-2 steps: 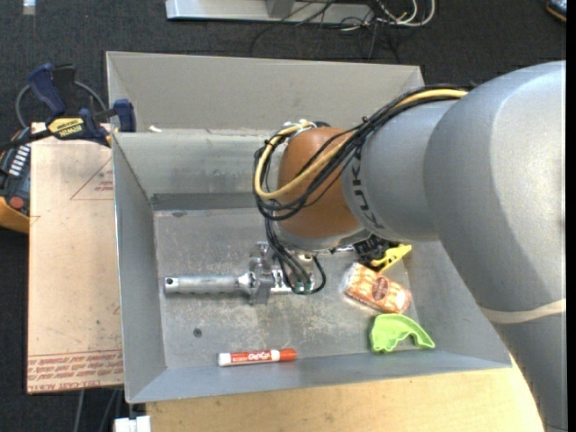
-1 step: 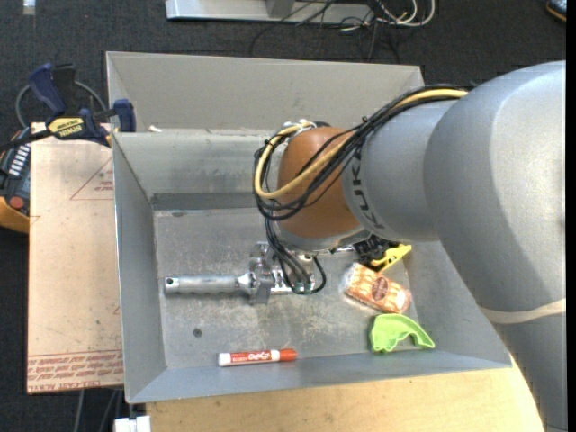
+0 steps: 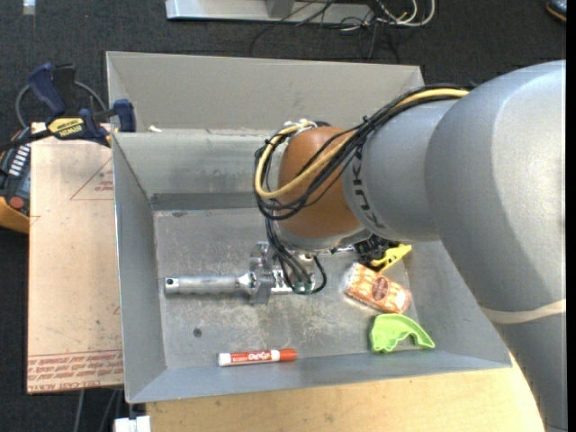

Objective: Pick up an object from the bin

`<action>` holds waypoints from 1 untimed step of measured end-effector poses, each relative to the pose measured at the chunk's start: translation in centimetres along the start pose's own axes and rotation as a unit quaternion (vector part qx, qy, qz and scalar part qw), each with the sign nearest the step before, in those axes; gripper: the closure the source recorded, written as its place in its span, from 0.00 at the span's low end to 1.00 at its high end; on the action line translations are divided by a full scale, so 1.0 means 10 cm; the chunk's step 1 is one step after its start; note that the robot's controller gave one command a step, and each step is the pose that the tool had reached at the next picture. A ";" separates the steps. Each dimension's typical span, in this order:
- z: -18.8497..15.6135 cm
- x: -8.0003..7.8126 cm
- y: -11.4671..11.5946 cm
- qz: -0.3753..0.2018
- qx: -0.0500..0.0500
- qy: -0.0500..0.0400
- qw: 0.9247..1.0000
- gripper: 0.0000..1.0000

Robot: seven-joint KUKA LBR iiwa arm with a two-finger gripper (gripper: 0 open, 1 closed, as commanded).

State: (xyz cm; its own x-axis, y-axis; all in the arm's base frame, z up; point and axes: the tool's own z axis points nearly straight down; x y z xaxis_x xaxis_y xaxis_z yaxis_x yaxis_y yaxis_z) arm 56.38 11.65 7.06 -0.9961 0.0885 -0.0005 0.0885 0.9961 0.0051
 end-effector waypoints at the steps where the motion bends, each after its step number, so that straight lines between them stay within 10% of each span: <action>1: -0.05 0.00 0.00 0.000 0.000 0.000 1.000 1.00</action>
Offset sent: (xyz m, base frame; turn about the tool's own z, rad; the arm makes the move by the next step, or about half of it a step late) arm 0.0000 -0.0001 0.0836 0.0000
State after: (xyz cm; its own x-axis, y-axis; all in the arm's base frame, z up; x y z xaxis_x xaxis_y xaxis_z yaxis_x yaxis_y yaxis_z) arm 56.36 11.65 7.56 -0.9961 0.0886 -0.0003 0.0886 0.9961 0.0051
